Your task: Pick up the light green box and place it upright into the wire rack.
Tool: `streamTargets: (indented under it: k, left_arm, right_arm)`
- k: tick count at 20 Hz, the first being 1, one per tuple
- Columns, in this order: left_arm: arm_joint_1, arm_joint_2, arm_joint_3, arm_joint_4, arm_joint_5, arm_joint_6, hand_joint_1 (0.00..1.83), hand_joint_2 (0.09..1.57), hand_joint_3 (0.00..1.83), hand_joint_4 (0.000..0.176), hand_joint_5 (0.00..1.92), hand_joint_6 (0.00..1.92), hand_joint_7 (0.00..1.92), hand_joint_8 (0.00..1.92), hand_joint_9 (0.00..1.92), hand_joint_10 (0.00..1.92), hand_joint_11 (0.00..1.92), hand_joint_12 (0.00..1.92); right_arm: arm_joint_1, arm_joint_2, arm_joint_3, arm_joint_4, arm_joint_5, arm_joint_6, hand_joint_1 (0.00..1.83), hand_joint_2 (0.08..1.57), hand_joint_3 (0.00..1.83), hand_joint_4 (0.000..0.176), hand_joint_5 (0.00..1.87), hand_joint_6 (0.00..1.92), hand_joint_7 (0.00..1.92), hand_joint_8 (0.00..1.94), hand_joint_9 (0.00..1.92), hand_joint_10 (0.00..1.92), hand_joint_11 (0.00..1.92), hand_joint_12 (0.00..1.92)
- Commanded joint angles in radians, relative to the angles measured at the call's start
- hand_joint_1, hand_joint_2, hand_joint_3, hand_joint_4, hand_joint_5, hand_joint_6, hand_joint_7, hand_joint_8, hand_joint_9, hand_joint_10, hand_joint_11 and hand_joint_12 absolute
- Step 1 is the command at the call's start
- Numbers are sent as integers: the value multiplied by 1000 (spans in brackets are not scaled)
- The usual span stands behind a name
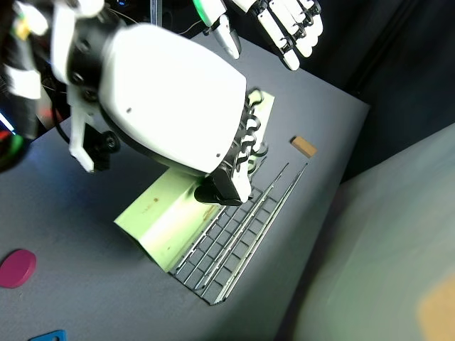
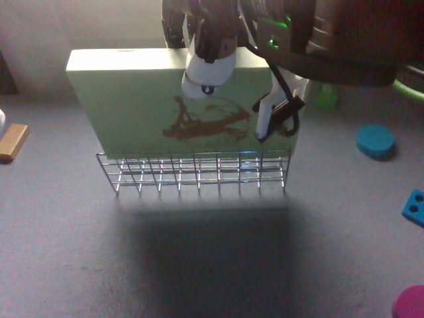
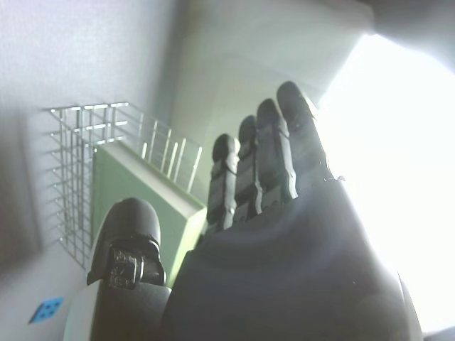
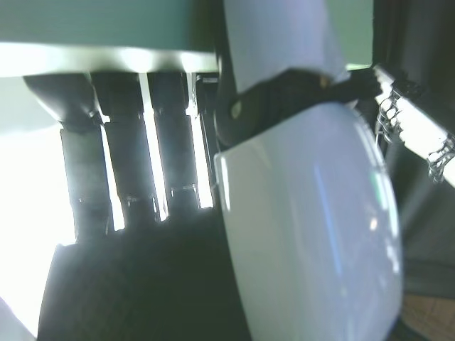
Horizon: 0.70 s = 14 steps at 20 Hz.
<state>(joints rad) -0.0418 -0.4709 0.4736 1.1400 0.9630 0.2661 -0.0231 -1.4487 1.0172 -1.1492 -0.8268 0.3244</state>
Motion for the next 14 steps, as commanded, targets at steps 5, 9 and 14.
streamTargets:
  k: [5, 9, 14]
  left_arm:
    - [-13, 4, 2, 88, -17, 8, 0, 1462, 2, 29, 130, 3, 88, 0, 92, 2, 0, 353]
    - [-13, 3, 2, 88, -17, 8, 0, 1461, 1, 29, 130, 3, 92, 2, 84, 0, 0, 352]
    - [-13, 3, 6, 88, -17, 7, 0, 1451, 0, 28, 141, 6, 104, 6, 91, 3, 0, 349]
  right_arm:
    - [-16, -20, 35, -90, 43, 6, 1271, 1041, 1, 0, 1017, 907, 1294, 553, 1110, 939, 829, 1584]
    - [-32, -27, 44, -90, 51, 6, 1269, 1042, 2, 0, 1017, 915, 1292, 550, 1110, 939, 828, 1584]
    - [-61, -39, 59, -90, 67, 28, 1269, 1043, 2, 0, 1013, 929, 1291, 542, 1107, 939, 829, 1586]
